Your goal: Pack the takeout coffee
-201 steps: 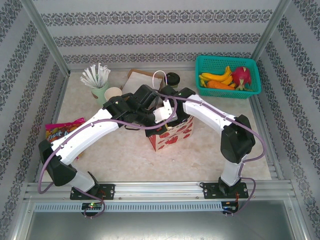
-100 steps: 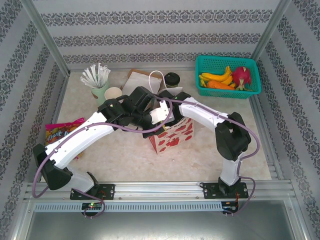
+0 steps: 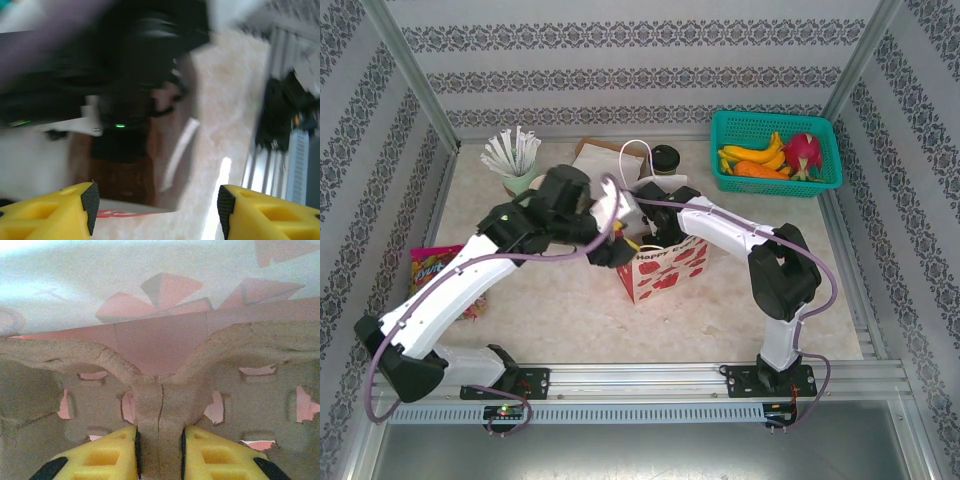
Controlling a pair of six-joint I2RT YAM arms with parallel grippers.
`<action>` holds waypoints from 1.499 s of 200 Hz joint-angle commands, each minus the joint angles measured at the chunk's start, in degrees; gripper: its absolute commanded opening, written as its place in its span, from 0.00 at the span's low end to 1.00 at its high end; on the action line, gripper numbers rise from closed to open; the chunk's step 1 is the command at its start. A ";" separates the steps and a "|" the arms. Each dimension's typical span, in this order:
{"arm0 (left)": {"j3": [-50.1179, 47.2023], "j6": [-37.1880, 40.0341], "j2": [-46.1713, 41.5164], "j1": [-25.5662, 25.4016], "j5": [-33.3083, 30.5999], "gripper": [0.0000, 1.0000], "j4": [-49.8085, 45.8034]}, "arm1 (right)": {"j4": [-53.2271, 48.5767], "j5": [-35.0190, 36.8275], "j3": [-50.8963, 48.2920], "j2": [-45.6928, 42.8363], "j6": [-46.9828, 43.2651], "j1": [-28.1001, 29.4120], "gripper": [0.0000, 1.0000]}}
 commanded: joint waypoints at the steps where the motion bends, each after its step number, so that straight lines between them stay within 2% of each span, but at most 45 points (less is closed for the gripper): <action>1: -0.23 -19.72 0.31 4.74 -1.53 0.66 7.01 | 0.34 0.52 -1.06 -2.36 -1.28 0.45 0.26; 21: 2.07 -31.42 3.50 6.23 -7.32 0.66 1.35 | 0.26 0.62 -1.16 -2.39 -1.68 0.39 0.26; 45: 4.38 -37.01 6.63 6.27 -4.92 0.65 -3.25 | -0.06 0.77 -0.76 -1.81 -1.86 0.32 0.26; 70: 6.24 -38.68 8.12 6.19 -4.29 0.65 -6.75 | -0.69 1.29 0.16 -1.23 -0.94 -0.10 0.26; 88: 7.16 -38.94 9.33 6.19 -6.62 0.63 -9.09 | -0.63 1.31 0.51 -0.90 -0.67 -0.23 0.26; 105: 7.63 -39.03 10.21 6.14 -8.62 0.63 -9.35 | -0.54 0.71 0.85 -0.63 -1.01 -0.10 0.26; 119: 7.95 -38.82 11.21 6.19 -7.74 0.62 -8.86 | -0.45 0.26 0.96 -0.78 -1.35 -0.03 0.26; 153: 8.78 -37.96 14.07 6.18 -3.21 0.53 -8.51 | -1.37 1.24 1.00 -1.44 -4.19 0.44 0.26; 223: 11.97 -35.89 15.42 6.23 -8.23 0.15 -12.64 | -1.45 1.90 -2.13 -1.28 -8.92 0.09 0.26; 270: 11.77 -35.72 14.87 6.20 -9.53 0.06 -11.89 | 1.82 1.68 -4.51 0.86 -3.53 -0.23 0.27; 300: 11.80 -34.92 14.56 6.45 -10.17 0.05 -12.34 | 1.77 1.38 -4.29 1.68 -3.06 0.01 0.36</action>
